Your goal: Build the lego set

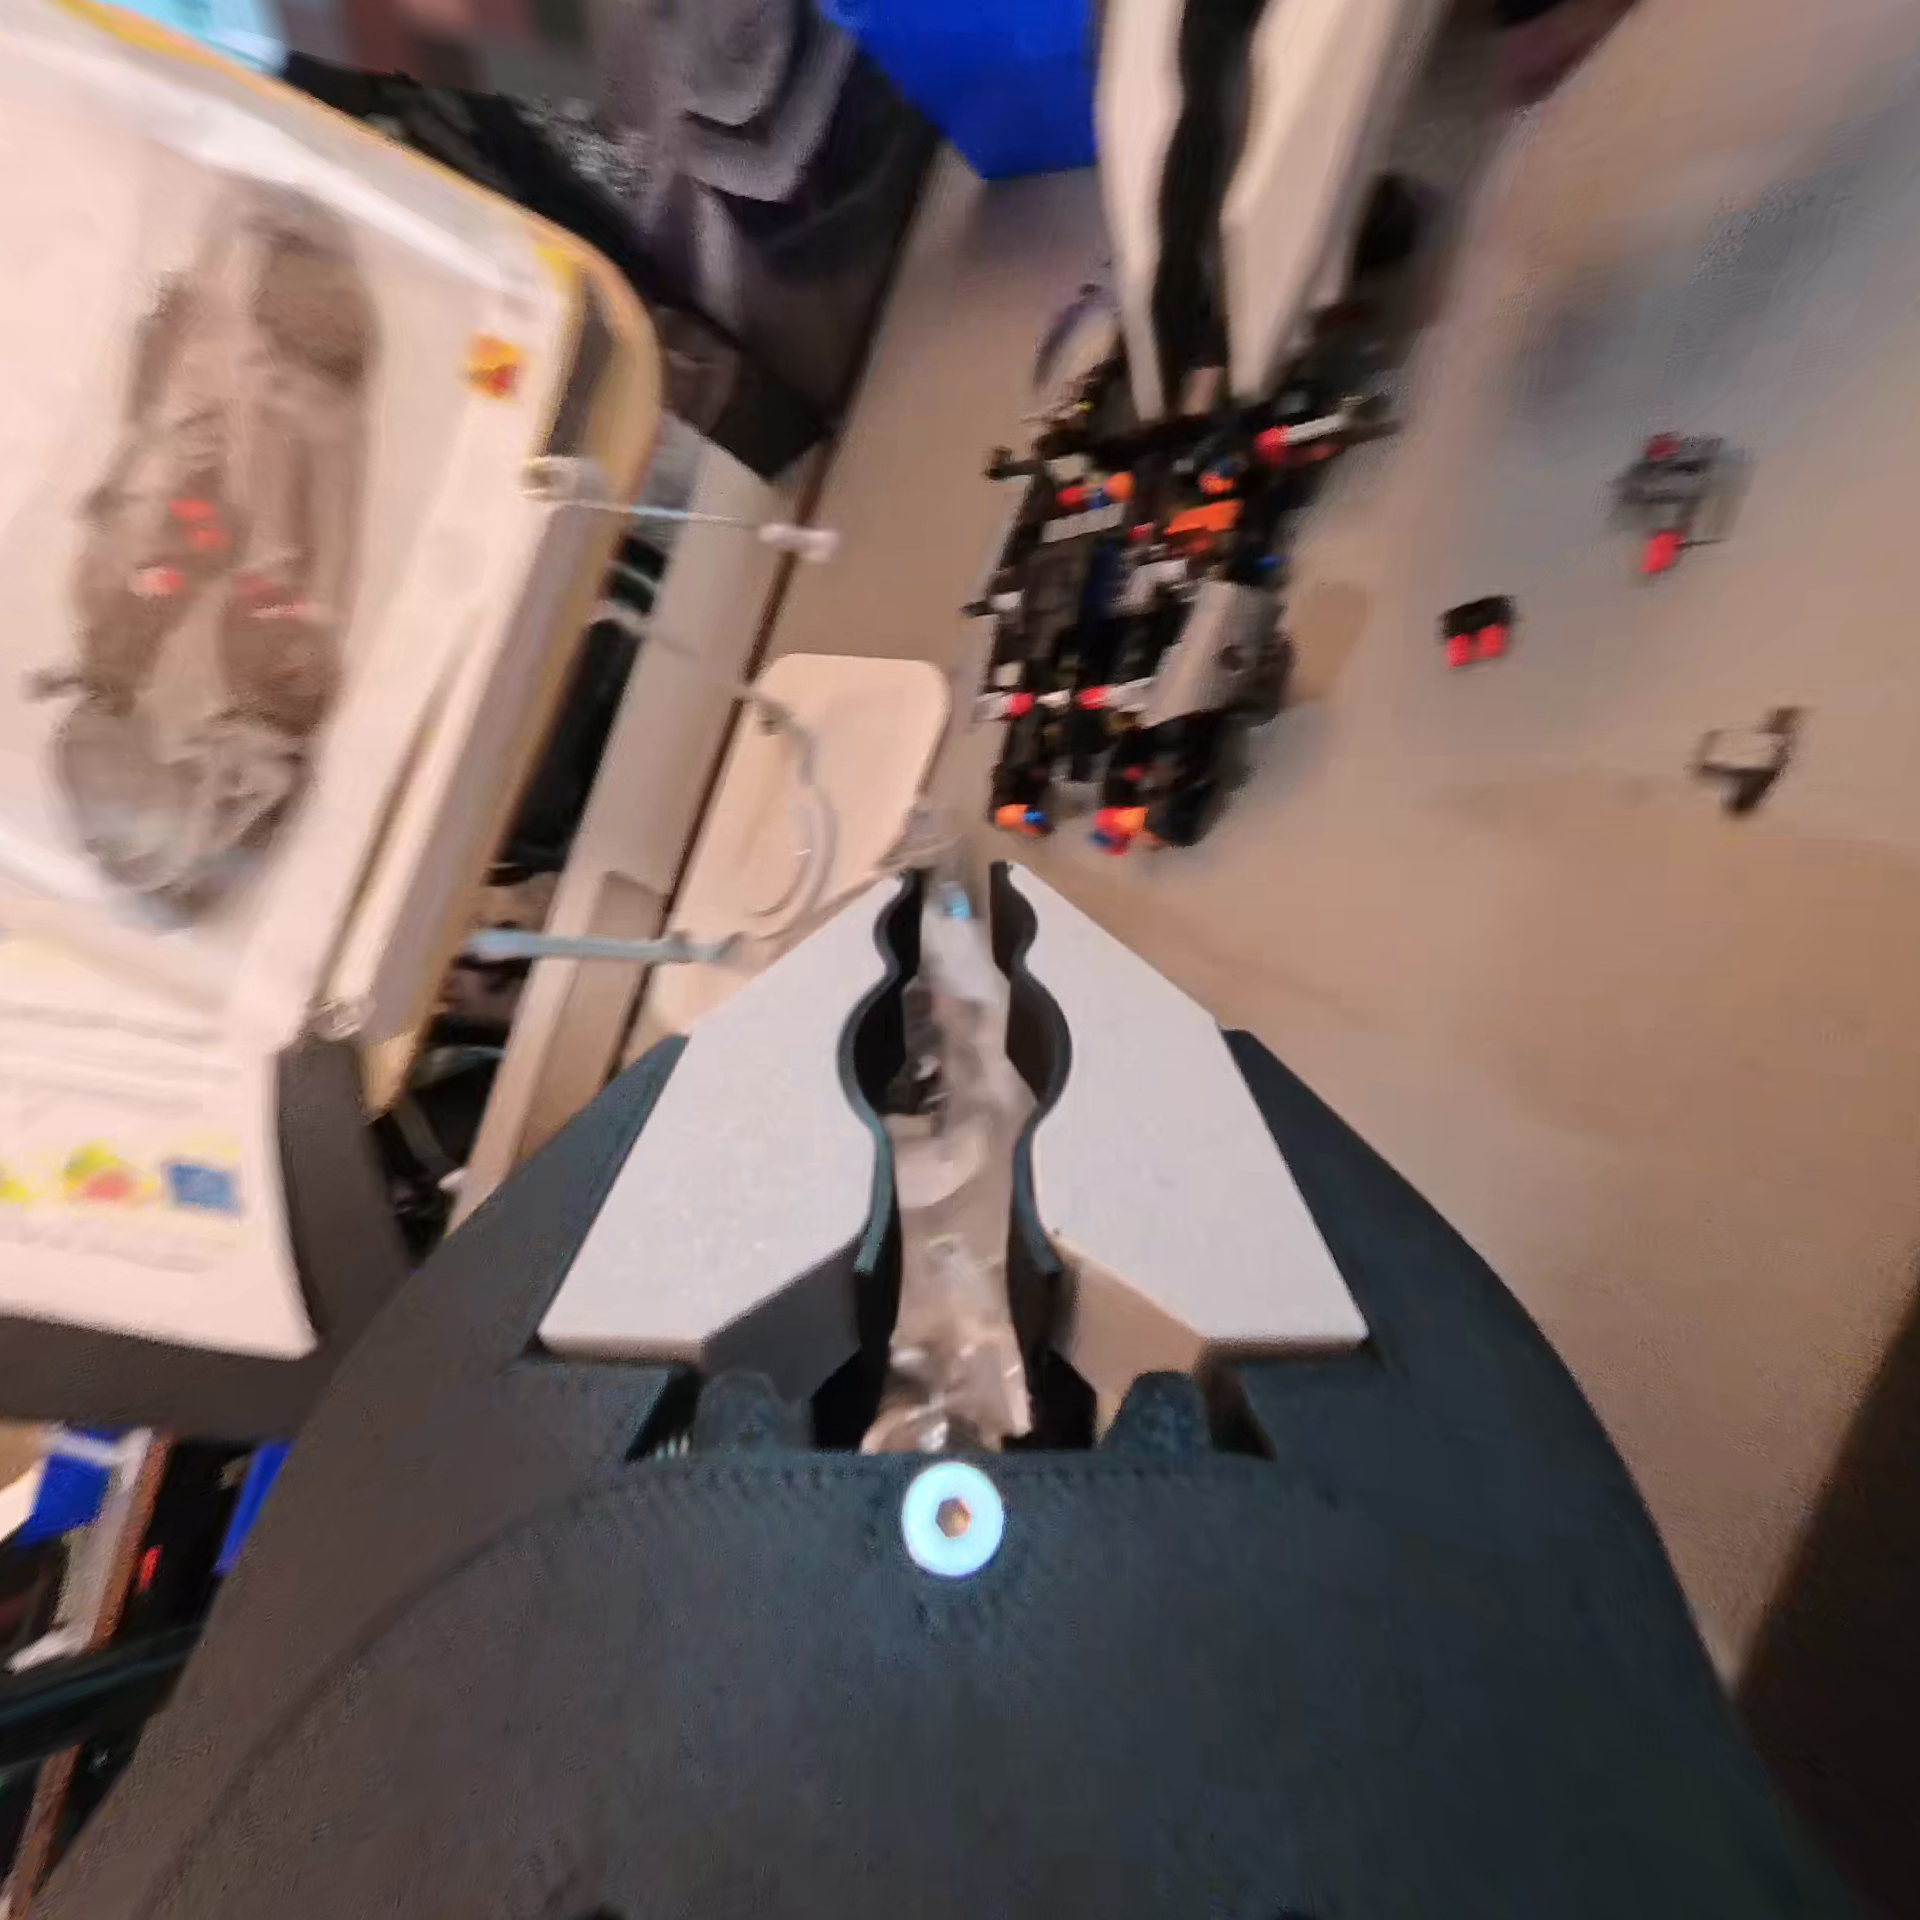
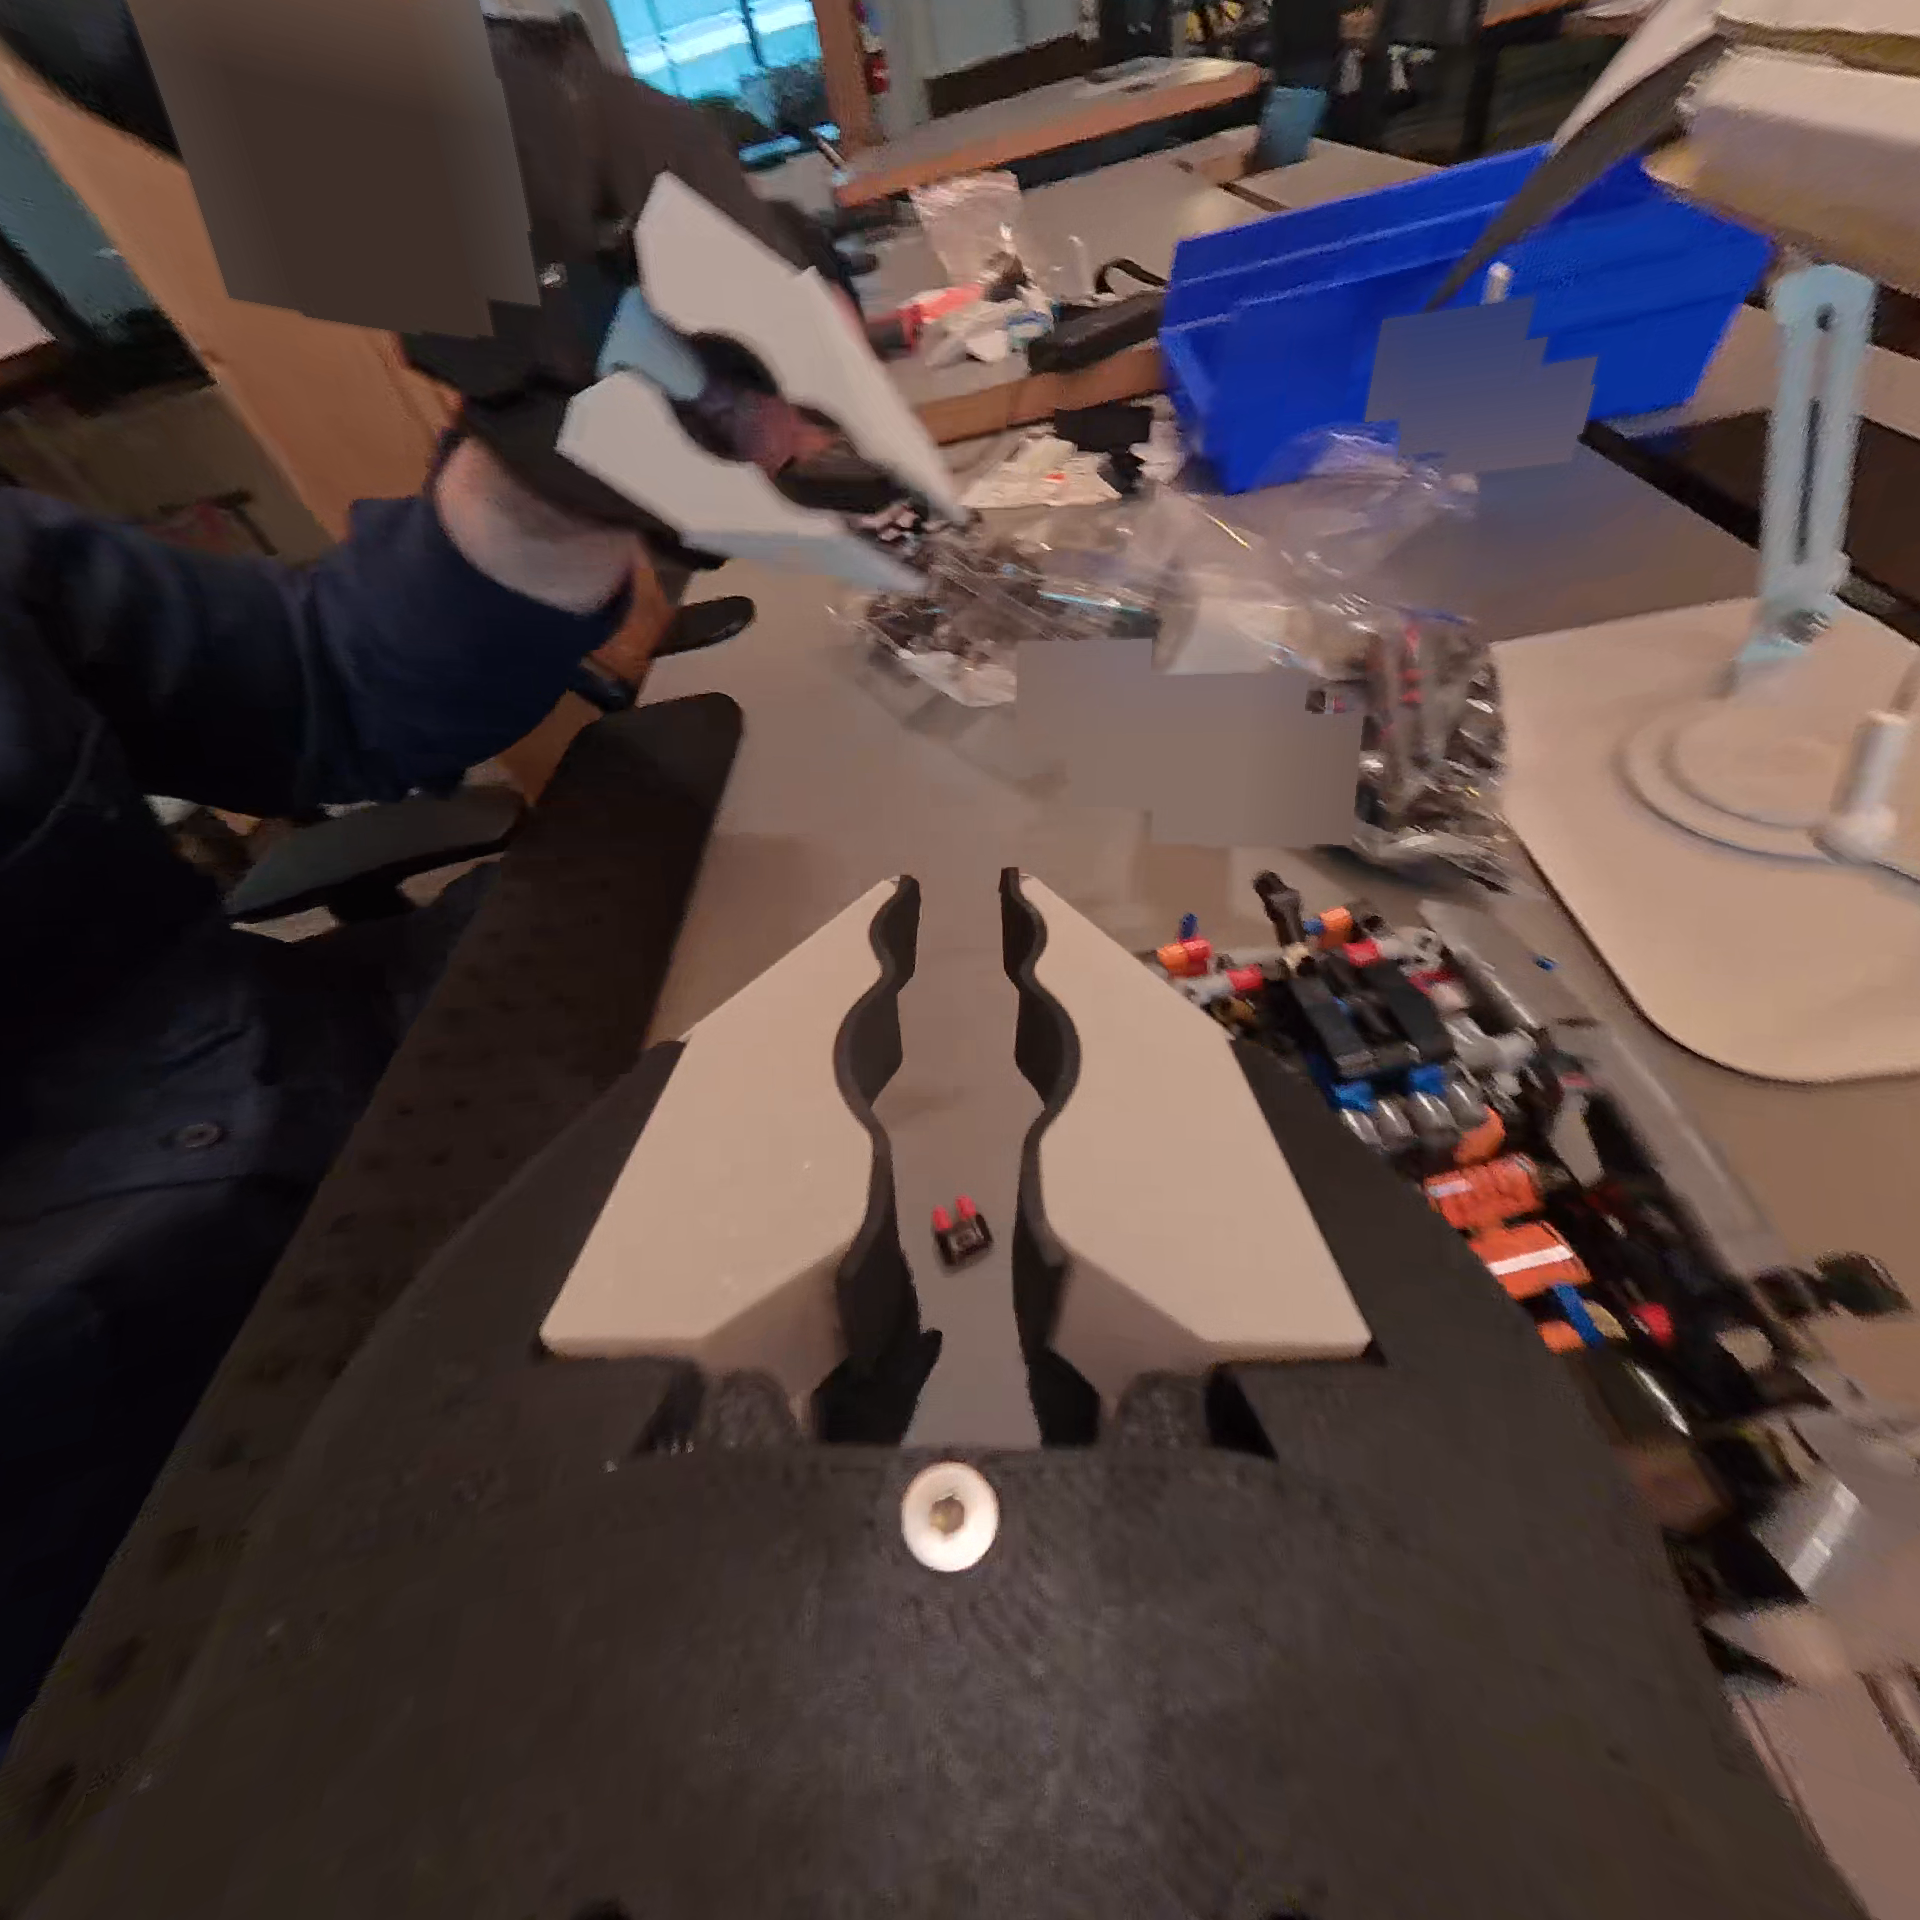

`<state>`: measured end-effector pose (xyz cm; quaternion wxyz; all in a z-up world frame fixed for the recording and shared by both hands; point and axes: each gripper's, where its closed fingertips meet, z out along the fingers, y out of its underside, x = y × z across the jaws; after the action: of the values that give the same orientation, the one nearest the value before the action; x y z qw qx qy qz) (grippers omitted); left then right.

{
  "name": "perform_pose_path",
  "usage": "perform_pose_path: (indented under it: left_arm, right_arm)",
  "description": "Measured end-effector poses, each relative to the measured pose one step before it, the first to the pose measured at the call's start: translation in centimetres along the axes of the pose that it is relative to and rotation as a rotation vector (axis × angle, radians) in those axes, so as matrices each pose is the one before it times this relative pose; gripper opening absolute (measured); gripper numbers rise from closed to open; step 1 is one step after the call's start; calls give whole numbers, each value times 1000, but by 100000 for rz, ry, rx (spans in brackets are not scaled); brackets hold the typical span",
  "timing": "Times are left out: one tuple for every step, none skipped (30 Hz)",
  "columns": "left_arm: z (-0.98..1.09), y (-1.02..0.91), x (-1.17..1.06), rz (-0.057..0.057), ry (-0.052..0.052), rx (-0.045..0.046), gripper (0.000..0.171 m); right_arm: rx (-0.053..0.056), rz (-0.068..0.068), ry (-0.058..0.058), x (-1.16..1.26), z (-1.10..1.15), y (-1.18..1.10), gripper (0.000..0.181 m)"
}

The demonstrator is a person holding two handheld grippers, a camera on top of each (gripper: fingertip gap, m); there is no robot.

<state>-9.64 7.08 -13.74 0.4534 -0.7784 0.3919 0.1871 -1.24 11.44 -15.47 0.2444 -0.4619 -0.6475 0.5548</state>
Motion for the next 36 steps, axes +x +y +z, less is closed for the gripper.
perform_pose_path:
  left_arm:
    - [1102, -338, 1511, -51, 5363, -1337, 11]
    - [1390, 25, 1156, -572, 3603, -2426, 11]
    - [1541, 651, 564, -751, 798, -5451, 12]
    - [1586, 923, 534, -792, 1720, -6455, 17]
    - [1515, 685, 364, -3415, 1743, -4601, 19]
    - [1301, 255, 406, -4704, 2173, -1920, 17]
    - [1070, 536, 299, -4205, 1839, -4214, 14]
    - [853, 674, -112, -1479, -250, -5404, 20]
    - [580, 182, -572, -480, -2450, -1397, 20]
    - [492, 48, -176, -1111, 1011, 240, 20]
    - [456, 85, 240, -1776, 3714, 16, 20]
    - [399, 119, 73, -1966, 2005, -387, 24]
    - [349, -83, 30, -1179, 1018, 894, 21]
    - [370, 83, 426, -1001, 3321, 123, 17]
    - [306, 75, 327, -1757, 2429, 154, 13]
    - [105, -121, 134, -857, 596, 1477, 10]
    - [48, -66, 259, 142, 1129, 578, 4]
    - [26, -47, 288, 265, 1329, 186, 0]
    - [13, -109, 149, 657, 349, 708, 0]
    - [8, -158, 156, 431, 396, 899, 0]
    - [-29, -175, 393, -217, 2042, 745, 0]
    - [-70, -221, 453, -304, 2270, 849, 0]
    - [-104, -323, 342, 815, 844, 1559, 0]
    - [-194, -448, 182, 1815, -443, 2270, 0]
    - [-241, -441, 260, 2072, 391, 1934, 0]
    - [-233, -494, 283, 1564, 784, 2288, 0]
    - [-102, -239, 123, 577, -99, 854, 0]
    - [-46, -147, 272, 302, 704, 18, 0]
    - [-15, -176, 335, 1391, 605, 366, 0]
    - [27, -292, 368, 1633, 527, 1271, 0]
    - [106, -49, 311, 1034, 332, -214, 0]
    - [117, -10, 311, 867, 666, -374, 0]
    - [50, -133, 193, 1150, 26, 553, 0]
    - [-47, -152, -114, 1226, -1501, 899, 0]
    - [-86, 72, -304, 173, -1876, -697, 0]
    - [-115, 30, -349, -358, -1698, -158, 0]
  right_arm:
    - [-1997, -786, 2620, 523, -177, 348, 15]
    - [-2131, -1456, 3083, 536, -179, 340, 15]
    - [-2064, -1508, 3173, 510, -145, 350, 15]
    - [-1820, -1174, 2715, 444, -74, 349, 15]
    - [-2019, -936, 2124, 349, 9, 382, 16]
    - [-2292, -928, 1534, 245, 85, 424, 16]
    - [-1984, -825, 935, 136, 131, 357, 16]
    - [-1433, -559, 481, 65, 149, 263, 16]
    - [-1172, -368, 142, 10, 157, 206, 16]
    - [-1059, -390, -56, -36, 163, 167, 16]
    - [-850, -483, -151, -70, 155, 116, 17]
    - [-859, -536, -170, -93, 172, 107, 17]
    - [-1311, -672, 101, -62, 184, 167, 17]
    - [-1870, -982, 567, 6, 188, 261, 17]
    - [-2116, -1248, 919, 32, 184, 303, 17]
    - [-2044, -1177, 1120, 68, 183, 309, 17]
    - [-1571, -887, 853, 42, 156, 226, 18]
    - [-904, -604, 381, -17, 117, 113, 18]
    - [-550, -428, 458, 21, 64, 67, 19]
    - [-404, -174, 1064, 149, -3, 50, 19]
    - [-5, 310, 1273, 235, -58, 6, 20]
    - [663, 697, 770, 184, -116, -86, 21]
    - [830, 1054, 1012, 254, -110, -104, 23]
    - [-130, 1618, 2388, 497, -92, 59, 24]
    - [-1133, 1572, 2107, 465, -35, 211, 27]
    - [-1107, 773, 144, 97, 39, 189, 31]
    - [-880, 360, -216, -48, 100, 145, 32]
    - [-1183, -79, 249, -51, 169, 145, 34]
    - [-2028, -826, 729, -35, 223, 270, 35]
    - [-2768, -1325, 897, -31, 287, 382, 37]
    - [-2678, -1146, 936, -23, 321, 382, 38]
    - [-1185, -480, 156, -117, 282, 171, 39]
    - [130, 594, -1130, -260, 197, -41, 35]
    - [109, 1398, -1230, -188, 117, -27, 30]
    - [371, 930, -442, -52, 36, -58, 23]
    - [229, -228, 222, -18, -9, -40, 18]
